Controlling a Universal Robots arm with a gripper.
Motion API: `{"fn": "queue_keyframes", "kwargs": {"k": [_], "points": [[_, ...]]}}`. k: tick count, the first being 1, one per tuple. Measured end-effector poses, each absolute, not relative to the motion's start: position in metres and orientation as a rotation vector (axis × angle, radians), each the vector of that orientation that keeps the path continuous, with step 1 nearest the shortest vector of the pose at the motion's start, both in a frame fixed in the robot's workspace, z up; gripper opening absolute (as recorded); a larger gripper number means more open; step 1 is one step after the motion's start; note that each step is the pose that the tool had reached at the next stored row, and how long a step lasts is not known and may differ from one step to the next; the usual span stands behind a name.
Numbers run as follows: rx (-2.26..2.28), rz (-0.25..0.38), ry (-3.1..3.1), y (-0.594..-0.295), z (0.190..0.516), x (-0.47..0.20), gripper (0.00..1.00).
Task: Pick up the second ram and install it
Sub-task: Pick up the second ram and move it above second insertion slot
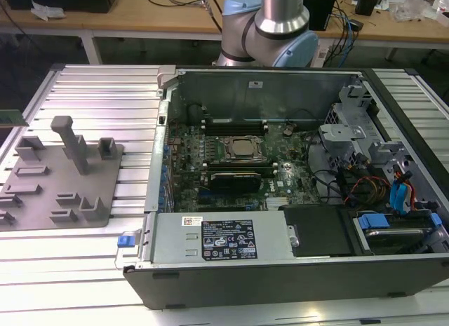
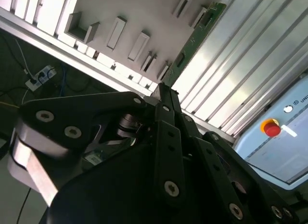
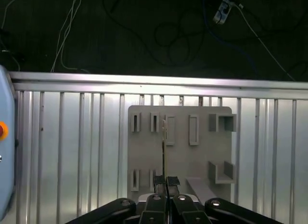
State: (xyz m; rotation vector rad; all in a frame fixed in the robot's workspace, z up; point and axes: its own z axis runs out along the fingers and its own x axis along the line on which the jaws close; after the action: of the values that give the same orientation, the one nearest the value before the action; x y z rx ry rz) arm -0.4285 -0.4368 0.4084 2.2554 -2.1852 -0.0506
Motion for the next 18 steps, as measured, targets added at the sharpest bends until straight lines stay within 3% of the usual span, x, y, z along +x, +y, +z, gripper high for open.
{"fn": "queue_keyframes", "kwargs": {"k": [4,18], "points": [[2.258,-0.055,-2.187,-0.437,0.426,-0.428,0.09],[2.257,-0.055,-2.187,-0.437,0.427,-0.387,0.09]]}}
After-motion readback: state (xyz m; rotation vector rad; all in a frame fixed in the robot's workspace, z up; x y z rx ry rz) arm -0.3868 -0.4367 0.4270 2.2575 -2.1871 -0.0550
